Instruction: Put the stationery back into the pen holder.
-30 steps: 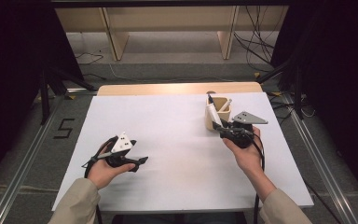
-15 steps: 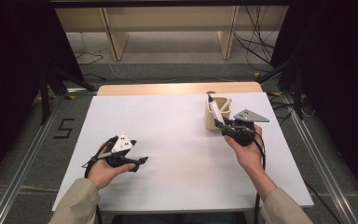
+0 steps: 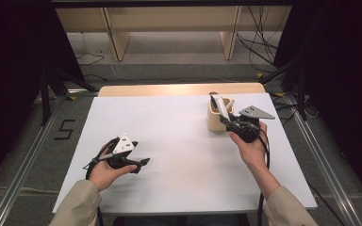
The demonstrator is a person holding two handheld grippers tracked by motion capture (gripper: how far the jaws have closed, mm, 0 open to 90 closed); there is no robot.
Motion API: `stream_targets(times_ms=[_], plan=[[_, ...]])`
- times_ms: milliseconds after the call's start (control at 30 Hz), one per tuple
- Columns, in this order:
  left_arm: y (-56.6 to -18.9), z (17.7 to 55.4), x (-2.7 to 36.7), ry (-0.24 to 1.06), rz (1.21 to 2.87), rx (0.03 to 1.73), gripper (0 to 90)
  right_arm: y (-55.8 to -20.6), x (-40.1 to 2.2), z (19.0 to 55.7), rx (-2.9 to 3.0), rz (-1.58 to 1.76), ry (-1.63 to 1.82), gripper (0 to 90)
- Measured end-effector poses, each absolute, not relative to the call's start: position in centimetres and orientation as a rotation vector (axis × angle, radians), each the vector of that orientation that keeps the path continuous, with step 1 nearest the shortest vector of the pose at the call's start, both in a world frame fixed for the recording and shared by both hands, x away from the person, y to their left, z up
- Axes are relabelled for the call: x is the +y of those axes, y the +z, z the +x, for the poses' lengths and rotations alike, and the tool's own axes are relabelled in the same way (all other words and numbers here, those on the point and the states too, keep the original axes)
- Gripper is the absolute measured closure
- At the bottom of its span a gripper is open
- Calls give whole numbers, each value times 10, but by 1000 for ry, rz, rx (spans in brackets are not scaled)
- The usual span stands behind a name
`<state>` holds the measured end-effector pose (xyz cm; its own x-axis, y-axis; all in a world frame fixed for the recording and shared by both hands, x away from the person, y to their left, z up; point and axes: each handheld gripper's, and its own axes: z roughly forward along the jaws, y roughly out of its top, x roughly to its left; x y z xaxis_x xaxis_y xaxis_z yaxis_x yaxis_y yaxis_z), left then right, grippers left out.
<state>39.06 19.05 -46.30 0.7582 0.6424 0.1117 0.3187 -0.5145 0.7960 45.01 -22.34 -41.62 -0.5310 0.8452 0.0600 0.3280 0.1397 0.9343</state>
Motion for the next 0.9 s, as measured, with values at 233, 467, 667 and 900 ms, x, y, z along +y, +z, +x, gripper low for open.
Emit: stream_targets(times_ms=[233, 467, 667, 900], plan=[[-463, 391, 190, 511, 2139, 716, 222, -415, -225, 453, 1921, 1132, 1382, 711], [-463, 391, 190, 508, 2141, 717, 222, -416, -225, 455, 1921, 1133, 1378, 710], [-464, 391, 191, 506, 2141, 720, 223, -414, -226, 457, 1914, 1135, 1374, 710], [-465, 391, 191, 506, 2149, 718, 223, -413, -227, 460, 1914, 1137, 1373, 710]])
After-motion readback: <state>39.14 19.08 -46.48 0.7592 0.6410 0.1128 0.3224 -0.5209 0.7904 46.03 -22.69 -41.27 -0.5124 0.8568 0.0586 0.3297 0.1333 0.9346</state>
